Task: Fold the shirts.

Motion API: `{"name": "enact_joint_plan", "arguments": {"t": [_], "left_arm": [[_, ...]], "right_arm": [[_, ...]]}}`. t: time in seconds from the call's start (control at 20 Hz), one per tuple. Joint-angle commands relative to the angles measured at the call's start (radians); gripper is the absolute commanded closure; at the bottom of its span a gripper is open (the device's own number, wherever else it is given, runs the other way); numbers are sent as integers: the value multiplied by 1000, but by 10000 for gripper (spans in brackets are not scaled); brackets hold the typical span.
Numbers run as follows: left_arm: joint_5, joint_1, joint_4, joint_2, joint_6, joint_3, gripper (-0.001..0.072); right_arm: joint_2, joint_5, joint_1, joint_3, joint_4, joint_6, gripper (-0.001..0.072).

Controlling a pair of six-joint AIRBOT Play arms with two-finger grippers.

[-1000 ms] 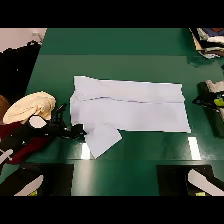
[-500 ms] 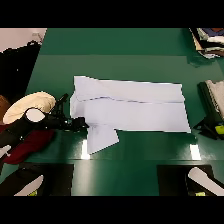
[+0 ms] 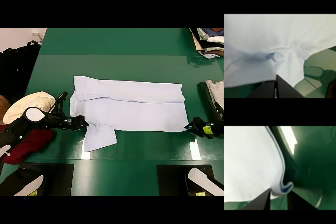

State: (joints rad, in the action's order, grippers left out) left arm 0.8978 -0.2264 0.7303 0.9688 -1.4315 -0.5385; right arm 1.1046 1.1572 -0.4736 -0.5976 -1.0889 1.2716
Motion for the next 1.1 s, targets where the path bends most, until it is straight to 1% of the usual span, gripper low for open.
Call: {"name": "enact_joint_plan", "arguments": {"t": [0.0, 0.05, 0.1, 0.25, 0.35, 0.45, 0.55, 0.6, 0.7, 0.8, 0.9, 1.05], "left_arm": [[38, 0, 86, 0, -3, -2, 687], [74, 0, 127, -3, -18, -6, 688], [112, 0, 166, -16, -38, -14, 688], [209, 0, 259, -142, -109, -24, 688], [307, 0, 290, -264, -159, -24, 688], [408, 0, 283, -361, -207, -25, 687], [482, 0, 278, -402, -246, -54, 687], [486, 0, 288, -397, -245, -88, 687], [427, 0, 331, -380, -233, -154, 687], [325, 0, 445, -319, -227, -222, 687], [214, 0, 537, -222, -225, -278, 686], [55, 0, 556, -35, -209, -376, 685]], "right_arm": [[0, -58, 49, 4, 23, -2, 603], [-1, -48, 53, 3, 20, -2, 677], [-1, -26, 53, -2, 16, -10, 696], [-42, 103, 53, -47, -61, -24, 697], [-124, 205, 51, -70, -137, -24, 697], [-233, 286, 52, -71, -201, -23, 697], [-335, 317, 52, -74, -203, 2, 697], [-364, 320, 52, -87, -195, 22, 697], [-380, 319, 53, -150, -185, 49, 698], [-325, 307, 59, -235, -159, 49, 697], [-218, 277, 104, -317, -134, 48, 697], [-18, 224, 214, -441, -132, 52, 696]]}}
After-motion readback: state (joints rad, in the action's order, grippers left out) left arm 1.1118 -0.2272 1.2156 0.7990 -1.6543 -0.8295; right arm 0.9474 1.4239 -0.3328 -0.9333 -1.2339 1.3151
